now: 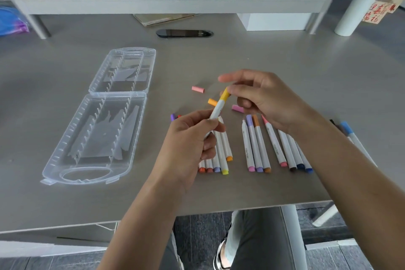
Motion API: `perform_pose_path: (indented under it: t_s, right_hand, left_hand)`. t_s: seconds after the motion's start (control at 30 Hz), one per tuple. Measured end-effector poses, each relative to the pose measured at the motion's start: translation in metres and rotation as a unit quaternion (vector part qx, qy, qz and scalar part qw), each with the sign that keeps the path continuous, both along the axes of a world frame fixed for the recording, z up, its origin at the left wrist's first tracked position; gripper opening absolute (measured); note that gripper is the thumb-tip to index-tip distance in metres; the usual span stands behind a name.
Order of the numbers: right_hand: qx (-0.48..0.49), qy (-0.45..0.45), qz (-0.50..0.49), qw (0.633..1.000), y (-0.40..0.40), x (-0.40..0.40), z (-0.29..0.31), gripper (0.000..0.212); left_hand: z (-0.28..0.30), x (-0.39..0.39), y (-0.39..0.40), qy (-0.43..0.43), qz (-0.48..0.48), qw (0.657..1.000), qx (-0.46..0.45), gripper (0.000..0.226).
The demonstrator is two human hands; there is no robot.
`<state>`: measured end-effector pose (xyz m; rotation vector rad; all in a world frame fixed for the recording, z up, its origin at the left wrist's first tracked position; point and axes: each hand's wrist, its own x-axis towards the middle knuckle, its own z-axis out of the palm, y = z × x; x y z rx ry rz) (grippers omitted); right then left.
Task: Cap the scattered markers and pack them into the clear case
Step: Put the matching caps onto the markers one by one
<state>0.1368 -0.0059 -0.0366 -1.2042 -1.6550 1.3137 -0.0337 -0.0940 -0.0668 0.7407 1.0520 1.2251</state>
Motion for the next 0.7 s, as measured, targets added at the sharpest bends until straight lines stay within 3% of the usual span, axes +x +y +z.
perform_pose_path:
  t_s: [0.2, 0.4, 0.7]
  right_hand:
    - [-0.047, 0.089, -0.105, 0.989, -0.011, -0.001, -0.013, 0.009]
    - [-0.038, 0.090, -0.132, 0.986, -0.024, 0.007, -0.024, 0.009]
    - [-0.059, 0.060, -0.154, 0.984, -0.025, 0.013, -0.013, 0.007]
  left_hand:
    - [0.001, 0.018, -0.003, -0.001, 0.021, 1.000, -0.007, 0.022]
    - [0.003, 0.031, -0.010, -0.016, 0.035, 0.999, -0.025, 0.020]
    - [0.013, 0.027, -0.025, 0.032, 0.012, 0.999, 0.011, 0.017]
